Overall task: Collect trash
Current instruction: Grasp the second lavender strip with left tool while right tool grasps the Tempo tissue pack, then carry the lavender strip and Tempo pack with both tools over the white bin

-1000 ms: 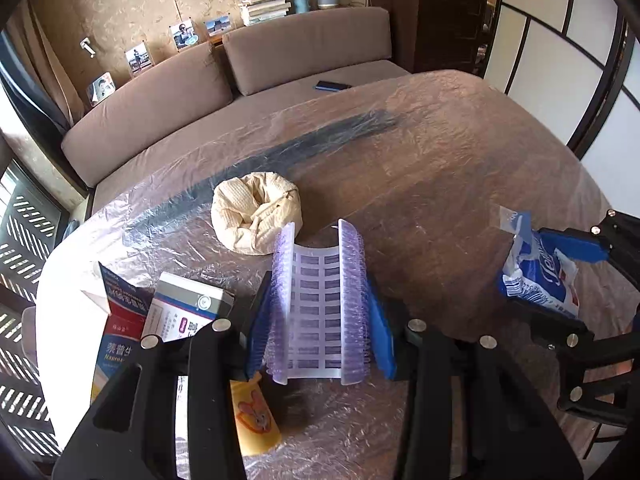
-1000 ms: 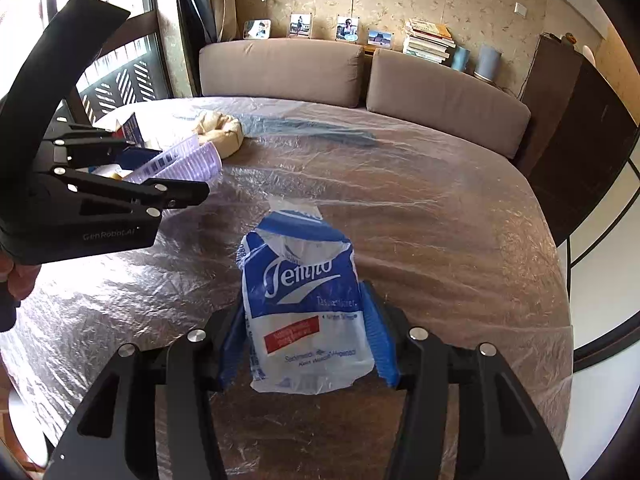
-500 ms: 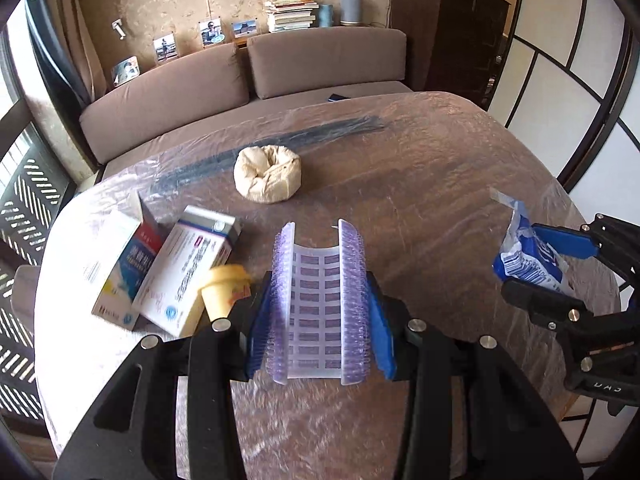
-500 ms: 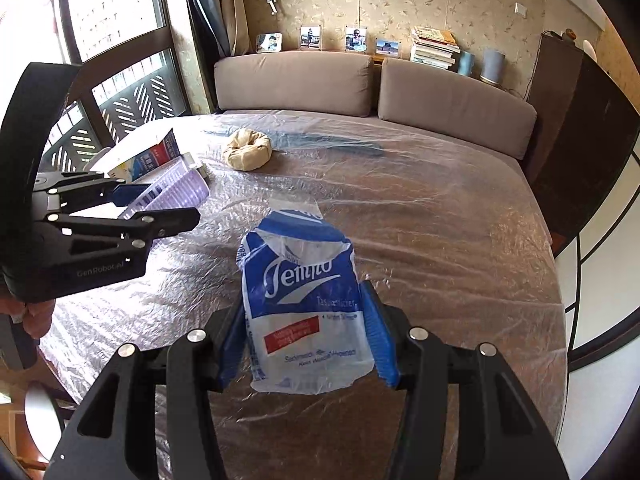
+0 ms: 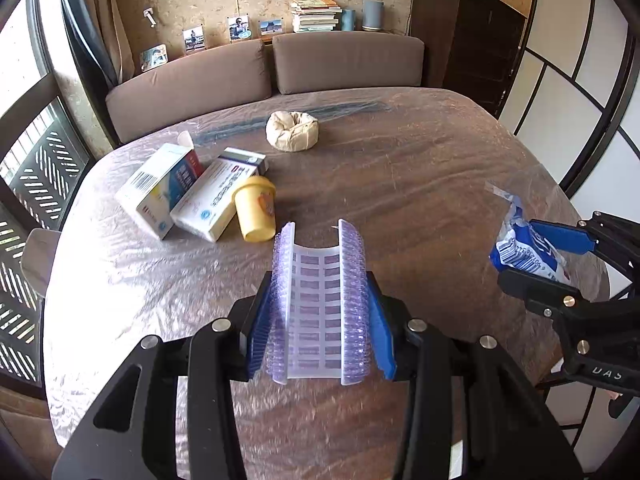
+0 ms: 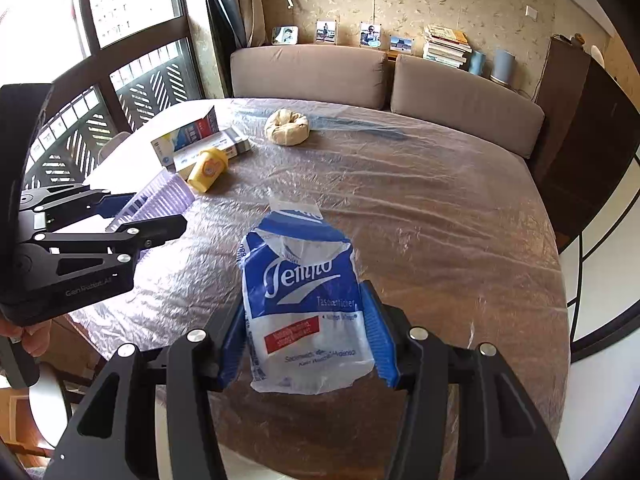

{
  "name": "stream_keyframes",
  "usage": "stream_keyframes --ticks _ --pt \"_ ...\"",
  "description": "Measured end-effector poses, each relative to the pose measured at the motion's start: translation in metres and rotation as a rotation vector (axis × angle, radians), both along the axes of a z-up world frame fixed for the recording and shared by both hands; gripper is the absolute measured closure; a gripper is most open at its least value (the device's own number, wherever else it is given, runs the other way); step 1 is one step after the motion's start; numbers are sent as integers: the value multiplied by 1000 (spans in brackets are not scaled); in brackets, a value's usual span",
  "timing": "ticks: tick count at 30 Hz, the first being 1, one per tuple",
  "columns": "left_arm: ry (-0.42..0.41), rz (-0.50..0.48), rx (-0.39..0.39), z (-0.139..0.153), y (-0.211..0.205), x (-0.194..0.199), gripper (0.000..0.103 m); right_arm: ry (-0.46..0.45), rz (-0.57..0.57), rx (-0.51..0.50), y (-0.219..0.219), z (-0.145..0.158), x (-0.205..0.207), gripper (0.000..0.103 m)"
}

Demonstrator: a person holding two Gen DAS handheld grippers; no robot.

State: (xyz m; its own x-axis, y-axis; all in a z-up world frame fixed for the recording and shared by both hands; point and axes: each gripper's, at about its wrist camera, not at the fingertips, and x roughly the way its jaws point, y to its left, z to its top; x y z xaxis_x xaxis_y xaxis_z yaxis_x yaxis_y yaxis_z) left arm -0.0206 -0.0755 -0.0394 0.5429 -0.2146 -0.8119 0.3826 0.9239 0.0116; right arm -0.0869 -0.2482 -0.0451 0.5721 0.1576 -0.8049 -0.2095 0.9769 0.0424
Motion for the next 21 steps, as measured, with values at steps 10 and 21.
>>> stream_keyframes --ticks 10,21 --pt "10 3 6 -1 17 -41 59 6 24 -14 14 4 -31 51" --pt "29 -24 19 -1 22 -81 59 19 115 -11 24 10 -69 51"
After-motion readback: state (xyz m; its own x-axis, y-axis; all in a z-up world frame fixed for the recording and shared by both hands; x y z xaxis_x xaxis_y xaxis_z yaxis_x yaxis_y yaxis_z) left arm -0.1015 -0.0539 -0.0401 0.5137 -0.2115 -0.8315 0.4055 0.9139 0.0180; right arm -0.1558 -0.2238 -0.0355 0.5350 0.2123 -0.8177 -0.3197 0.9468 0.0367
